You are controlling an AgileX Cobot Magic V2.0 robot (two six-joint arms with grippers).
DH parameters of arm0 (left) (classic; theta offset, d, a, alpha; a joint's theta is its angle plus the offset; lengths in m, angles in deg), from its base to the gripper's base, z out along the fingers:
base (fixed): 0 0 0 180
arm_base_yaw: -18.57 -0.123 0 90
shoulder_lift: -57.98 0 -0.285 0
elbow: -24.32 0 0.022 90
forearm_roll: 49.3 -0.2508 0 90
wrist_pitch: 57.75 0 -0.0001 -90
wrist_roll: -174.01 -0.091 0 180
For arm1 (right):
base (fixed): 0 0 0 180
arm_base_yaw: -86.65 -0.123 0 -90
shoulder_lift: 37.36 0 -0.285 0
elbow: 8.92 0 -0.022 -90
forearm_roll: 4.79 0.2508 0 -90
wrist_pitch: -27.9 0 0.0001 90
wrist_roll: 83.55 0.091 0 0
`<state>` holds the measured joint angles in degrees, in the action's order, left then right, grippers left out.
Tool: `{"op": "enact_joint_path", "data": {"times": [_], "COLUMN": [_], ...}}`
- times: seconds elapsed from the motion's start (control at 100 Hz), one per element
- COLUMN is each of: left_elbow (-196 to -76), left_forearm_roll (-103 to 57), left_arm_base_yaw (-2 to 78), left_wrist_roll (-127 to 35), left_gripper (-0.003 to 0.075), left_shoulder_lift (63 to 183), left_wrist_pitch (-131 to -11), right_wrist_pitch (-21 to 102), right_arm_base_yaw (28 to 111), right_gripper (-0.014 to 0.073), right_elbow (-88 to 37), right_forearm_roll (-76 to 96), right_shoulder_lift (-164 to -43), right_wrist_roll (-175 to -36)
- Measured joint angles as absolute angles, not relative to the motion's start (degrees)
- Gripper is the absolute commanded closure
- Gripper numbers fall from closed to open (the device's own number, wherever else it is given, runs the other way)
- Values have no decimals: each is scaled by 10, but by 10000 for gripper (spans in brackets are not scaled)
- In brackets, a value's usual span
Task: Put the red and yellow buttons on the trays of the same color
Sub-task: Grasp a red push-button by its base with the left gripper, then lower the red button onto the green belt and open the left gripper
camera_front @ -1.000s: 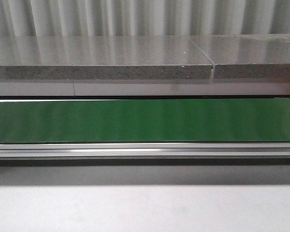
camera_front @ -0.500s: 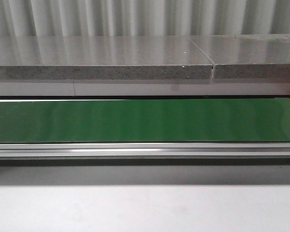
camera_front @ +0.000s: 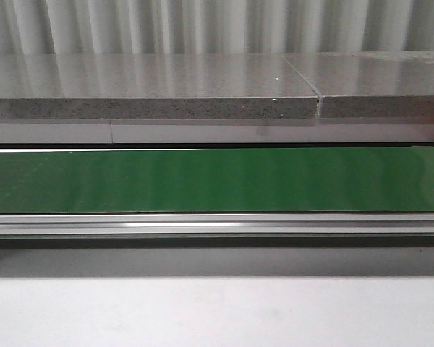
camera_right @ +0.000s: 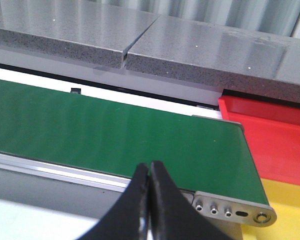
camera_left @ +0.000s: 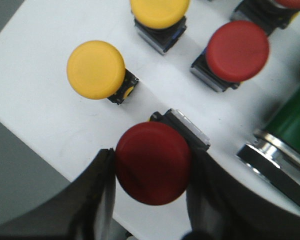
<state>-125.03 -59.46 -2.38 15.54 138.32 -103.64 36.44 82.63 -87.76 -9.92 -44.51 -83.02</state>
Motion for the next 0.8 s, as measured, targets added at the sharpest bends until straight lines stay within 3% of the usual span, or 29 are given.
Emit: {"op": "enact_joint_path", "data": {"times": [0.42,0.8], "left_elbow": [-1309,-1482], "left_forearm_roll": [-600,-599], "left_arm_base_yaw": [26,152], "left_wrist_roll": [96,-19], "left_gripper": [740,740], "left_shoulder_lift": [1271,1386], "left_wrist_pitch": [-1115,-1180], "right_wrist_pitch": [364,364], "right_arm_base_yaw": [826,826], "right_gripper": [661,661], "right_elbow": [-878,-878], "right_forearm_roll": [-99,-99], "right_shoulder_lift": [-445,-445], "right_wrist_roll": [-830,-830]}}
